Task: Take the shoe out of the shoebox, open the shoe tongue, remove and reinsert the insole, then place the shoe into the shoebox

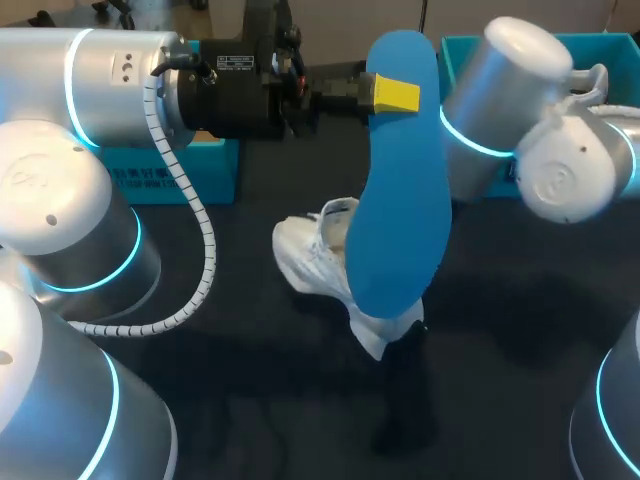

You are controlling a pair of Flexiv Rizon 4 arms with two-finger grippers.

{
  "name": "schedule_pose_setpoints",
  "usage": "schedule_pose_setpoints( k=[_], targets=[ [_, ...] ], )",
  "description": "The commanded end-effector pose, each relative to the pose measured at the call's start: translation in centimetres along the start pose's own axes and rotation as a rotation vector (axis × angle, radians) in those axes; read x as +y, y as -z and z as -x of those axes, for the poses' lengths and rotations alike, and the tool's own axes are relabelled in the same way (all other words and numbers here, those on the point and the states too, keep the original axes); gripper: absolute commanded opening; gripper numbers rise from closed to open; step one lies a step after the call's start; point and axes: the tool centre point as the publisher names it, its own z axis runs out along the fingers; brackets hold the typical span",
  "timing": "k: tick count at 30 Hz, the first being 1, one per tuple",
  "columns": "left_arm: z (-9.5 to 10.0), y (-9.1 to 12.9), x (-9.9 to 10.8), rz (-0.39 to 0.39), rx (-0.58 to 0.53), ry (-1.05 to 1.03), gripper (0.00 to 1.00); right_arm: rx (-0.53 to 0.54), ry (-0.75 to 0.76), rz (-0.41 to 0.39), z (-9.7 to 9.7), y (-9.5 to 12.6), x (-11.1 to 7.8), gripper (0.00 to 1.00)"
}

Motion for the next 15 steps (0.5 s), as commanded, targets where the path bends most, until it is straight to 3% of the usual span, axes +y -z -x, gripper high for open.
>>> schedule_pose_setpoints(
  k=[1, 10, 15],
  targets=[
    [0.06, -0.07, 0.12, -0.001, -0.001, 0.0, 0.0, -0.068, -0.228, 0.29, -0.02, 0.37, -0.36, 0.0],
    [0.06, -0.07, 0.12, -0.001, -0.001, 0.0, 0.0, -0.068, -0.228, 0.29, -0.02, 0.37, -0.36, 0.0],
    [0.06, -0.07, 0.12, -0.001, -0.001, 0.0, 0.0, -0.153, -0.28, 0.287, 0.25, 0.91, 0.05, 0.0]
  ],
)
